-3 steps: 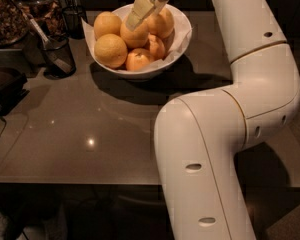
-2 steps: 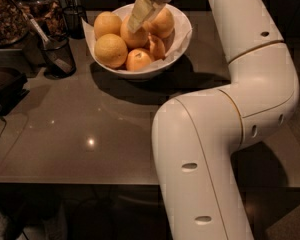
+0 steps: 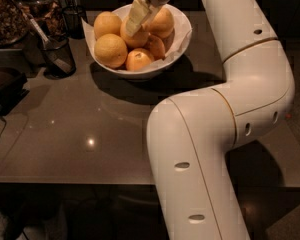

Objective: Pick orange from white bowl

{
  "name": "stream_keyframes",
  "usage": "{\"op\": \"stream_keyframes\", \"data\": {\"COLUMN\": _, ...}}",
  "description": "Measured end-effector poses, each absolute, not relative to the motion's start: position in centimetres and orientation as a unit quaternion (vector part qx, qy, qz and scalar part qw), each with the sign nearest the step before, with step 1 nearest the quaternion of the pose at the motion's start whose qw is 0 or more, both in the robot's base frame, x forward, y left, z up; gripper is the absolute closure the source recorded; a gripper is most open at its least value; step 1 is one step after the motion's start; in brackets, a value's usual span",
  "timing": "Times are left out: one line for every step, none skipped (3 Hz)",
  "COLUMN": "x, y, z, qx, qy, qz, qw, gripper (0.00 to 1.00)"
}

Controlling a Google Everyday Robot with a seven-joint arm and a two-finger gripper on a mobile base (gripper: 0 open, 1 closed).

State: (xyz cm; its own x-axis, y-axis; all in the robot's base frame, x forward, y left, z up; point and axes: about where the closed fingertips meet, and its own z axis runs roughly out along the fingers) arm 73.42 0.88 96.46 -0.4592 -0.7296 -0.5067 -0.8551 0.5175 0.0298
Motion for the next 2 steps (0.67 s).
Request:
{"op": "stream_keyframes", "data": {"x": 73.4, "y": 1.4, "z": 96.2, "qx": -0.478, "qy": 0.84, "qz": 0.137, "qw": 0.216, "gripper": 0.41}}
{"op": "stream_keyframes", "data": {"x": 73.6, "y": 2.1, "z": 95.0, "qx": -0.483, "qy": 0.841, "qz": 0.137, "qw": 0.204, "gripper": 0.43}}
